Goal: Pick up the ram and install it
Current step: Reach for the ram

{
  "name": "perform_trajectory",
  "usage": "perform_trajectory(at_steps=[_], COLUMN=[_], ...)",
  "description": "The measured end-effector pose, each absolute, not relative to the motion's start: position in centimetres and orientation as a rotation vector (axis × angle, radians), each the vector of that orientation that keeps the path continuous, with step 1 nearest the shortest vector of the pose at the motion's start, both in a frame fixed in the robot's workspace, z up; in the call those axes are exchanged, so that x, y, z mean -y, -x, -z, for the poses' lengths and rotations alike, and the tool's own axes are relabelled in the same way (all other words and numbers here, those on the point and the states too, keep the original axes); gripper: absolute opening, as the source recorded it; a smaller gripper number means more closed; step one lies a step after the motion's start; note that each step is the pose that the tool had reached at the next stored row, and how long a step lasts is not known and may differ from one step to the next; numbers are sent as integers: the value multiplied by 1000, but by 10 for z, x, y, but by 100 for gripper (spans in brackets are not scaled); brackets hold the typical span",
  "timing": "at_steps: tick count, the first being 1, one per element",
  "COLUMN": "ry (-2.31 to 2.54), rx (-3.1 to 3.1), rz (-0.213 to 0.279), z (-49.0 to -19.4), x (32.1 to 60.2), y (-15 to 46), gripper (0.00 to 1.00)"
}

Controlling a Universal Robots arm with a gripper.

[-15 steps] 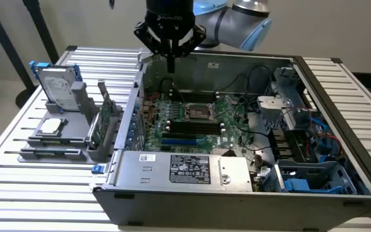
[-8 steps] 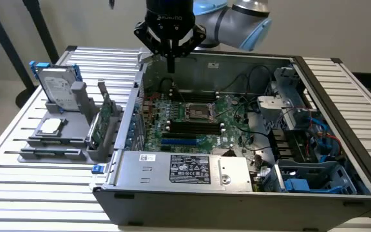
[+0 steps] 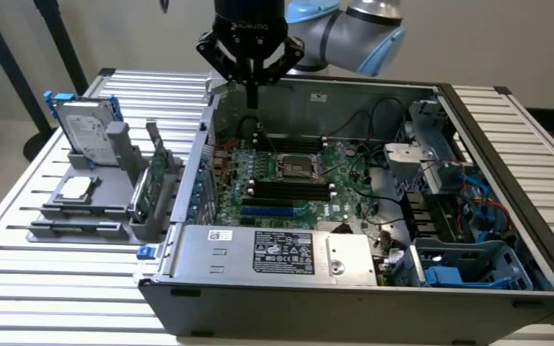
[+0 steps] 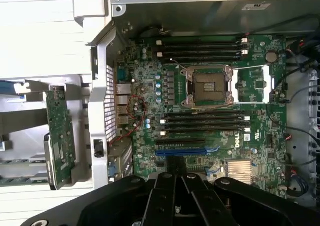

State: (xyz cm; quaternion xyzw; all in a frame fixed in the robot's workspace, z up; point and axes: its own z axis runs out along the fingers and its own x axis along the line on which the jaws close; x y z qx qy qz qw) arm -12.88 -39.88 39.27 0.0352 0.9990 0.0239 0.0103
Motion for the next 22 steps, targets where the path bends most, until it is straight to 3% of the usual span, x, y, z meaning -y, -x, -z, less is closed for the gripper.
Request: perform_trajectory(at_steps=[22], ry=[-110], rx=[-3118], rz=[-75], z=[-384], x=[399], y=[229], gripper=[11])
